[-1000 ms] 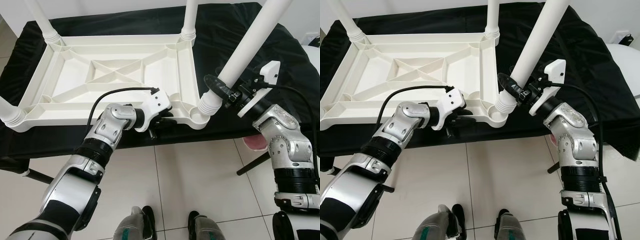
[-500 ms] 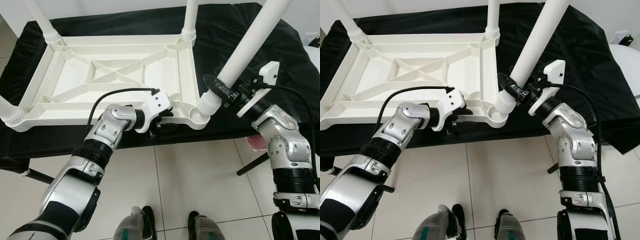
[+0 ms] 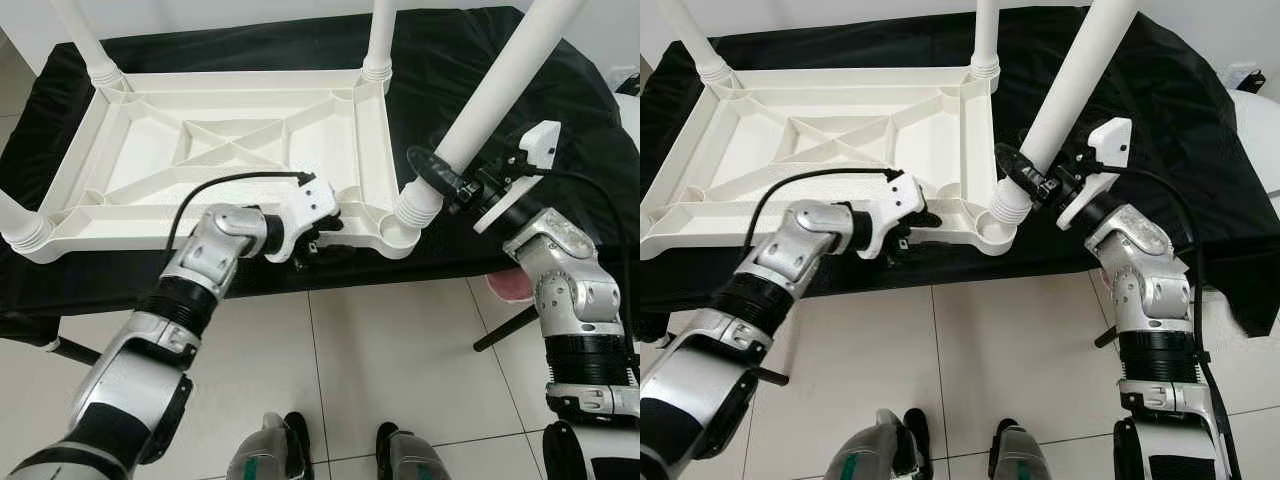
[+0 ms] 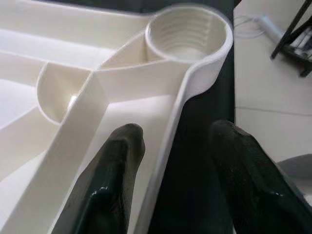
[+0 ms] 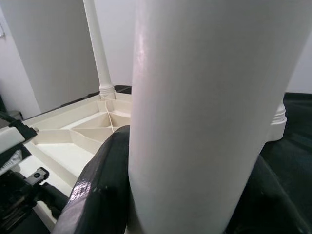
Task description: Building children table
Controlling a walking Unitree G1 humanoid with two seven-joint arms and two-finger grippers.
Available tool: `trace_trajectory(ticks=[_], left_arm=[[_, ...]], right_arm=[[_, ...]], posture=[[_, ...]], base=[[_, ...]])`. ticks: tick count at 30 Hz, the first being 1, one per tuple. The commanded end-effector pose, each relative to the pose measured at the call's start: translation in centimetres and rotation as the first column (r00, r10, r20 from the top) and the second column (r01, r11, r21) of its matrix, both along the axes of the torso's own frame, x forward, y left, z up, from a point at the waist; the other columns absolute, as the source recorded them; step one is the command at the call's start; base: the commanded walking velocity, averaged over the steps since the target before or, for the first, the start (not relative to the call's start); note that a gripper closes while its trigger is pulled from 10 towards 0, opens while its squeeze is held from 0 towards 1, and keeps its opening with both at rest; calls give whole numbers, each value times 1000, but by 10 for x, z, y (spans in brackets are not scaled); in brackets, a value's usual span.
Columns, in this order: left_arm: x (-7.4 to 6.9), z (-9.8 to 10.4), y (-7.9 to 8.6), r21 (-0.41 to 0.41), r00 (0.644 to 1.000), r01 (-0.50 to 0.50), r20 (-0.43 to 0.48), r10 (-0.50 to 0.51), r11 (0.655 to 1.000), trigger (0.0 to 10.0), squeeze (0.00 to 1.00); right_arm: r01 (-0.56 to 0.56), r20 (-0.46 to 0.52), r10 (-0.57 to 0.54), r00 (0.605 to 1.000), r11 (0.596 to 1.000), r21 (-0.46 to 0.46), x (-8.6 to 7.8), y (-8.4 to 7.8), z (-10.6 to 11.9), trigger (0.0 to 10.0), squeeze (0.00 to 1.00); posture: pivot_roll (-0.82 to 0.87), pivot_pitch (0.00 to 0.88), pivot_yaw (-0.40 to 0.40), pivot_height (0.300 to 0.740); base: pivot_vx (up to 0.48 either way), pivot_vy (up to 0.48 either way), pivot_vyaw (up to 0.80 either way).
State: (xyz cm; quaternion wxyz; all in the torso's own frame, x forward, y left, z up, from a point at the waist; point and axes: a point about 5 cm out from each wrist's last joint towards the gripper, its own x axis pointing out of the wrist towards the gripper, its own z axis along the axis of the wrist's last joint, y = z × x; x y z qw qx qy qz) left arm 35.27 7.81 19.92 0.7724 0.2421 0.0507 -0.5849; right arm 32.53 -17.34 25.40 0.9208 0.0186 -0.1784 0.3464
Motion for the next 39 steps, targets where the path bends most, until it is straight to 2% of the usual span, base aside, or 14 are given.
trace_trajectory(ticks=[1, 6, 14, 17, 19, 21, 23, 24, 25, 27, 28, 30, 35, 39], left_arm=[[0, 13, 6, -26, 1000, 26, -4, -27, 999, 10000, 165], [3, 34, 14, -91, 1000, 11, 13, -10, 996, 10000, 0], [9, 55, 25, -236, 995, -93, 7, 97, 967, 10000, 0], [16, 67, 32, -397, 967, -245, -37, 251, 885, 10000, 0], [16, 67, 32, -397, 967, -245, -37, 251, 885, 10000, 0], [21, 74, 39, -487, 930, -350, -76, 361, 800, 10000, 0], [21, 74, 39, -487, 930, -350, -76, 361, 800, 10000, 0], [23, 77, 44, -517, 899, -407, -82, 429, 753, 10000, 0], [23, 77, 44, -517, 899, -407, -82, 429, 753, 10000, 0], [26, 77, 55, -560, 823, -521, -130, 553, 644, 10000, 0], [26, 77, 55, -560, 823, -521, -130, 553, 644, 10000, 0], [27, 76, 63, -572, 759, -594, -168, 628, 565, 10000, 0], [25, 74, 69, -580, 709, -644, -209, 673, 499, 10000, 0], [19, 66, 65, -550, 710, -658, -224, 668, 514, 10000, 0]], right_arm=[[6, 19, -6, 1000, 1000, 19, 0, -1, 3, 10000, 0], [11, 22, -12, 1000, 999, 38, 2, 1, 4, 10000, 0], [23, 12, -24, 1000, 997, 79, 5, 5, 4, 10000, 0], [34, -9, -33, 999, 992, 119, 7, 11, 0, 10000, 0], [34, -9, -33, 999, 992, 119, 7, 11, 0, 10000, 0], [71, -23, -68, 997, 985, 156, 9, 13, -2, 10000, 0], [71, -23, -68, 997, 985, 156, 9, 13, -2, 10000, 0], [91, -29, -88, 996, 980, 175, 10, 15, -3, 10000, 0], [91, -29, -88, 996, 980, 175, 10, 15, -3, 10000, 0], [131, -44, -125, 991, 970, 207, 13, 19, -5, 10000, 0], [131, -44, -125, 991, 970, 207, 13, 19, -5, 10000, 0], [161, -55, -152, 987, 959, 231, 15, 23, -6, 10000, 0], [183, -65, -171, 983, 950, 254, 17, 25, -5, 10000, 0], [195, -66, -184, 981, 947, 256, 19, 25, -3, 10000, 0]], posture=[[-144, 175, 68, 740], [-135, 174, 65, 740], [-126, 173, 66, 740], [-115, 170, 61, 740], [-115, 170, 61, 740], [-105, 166, 55, 740], [-105, 166, 55, 740], [-100, 163, 51, 740], [-100, 163, 51, 740], [-93, 160, 45, 740], [-93, 160, 45, 740], [-85, 158, 42, 740], [-82, 157, 40, 740], [-74, 152, 26, 740]], base=[[0, 0, 0], [0, 0, 0], [0, 0, 0], [0, 0, 0], [0, 0, 0], [0, 0, 0], [0, 0, 0], [0, 0, 0], [0, 0, 0], [0, 0, 0], [0, 0, 0], [0, 0, 0], [0, 0, 0], [0, 0, 0]])
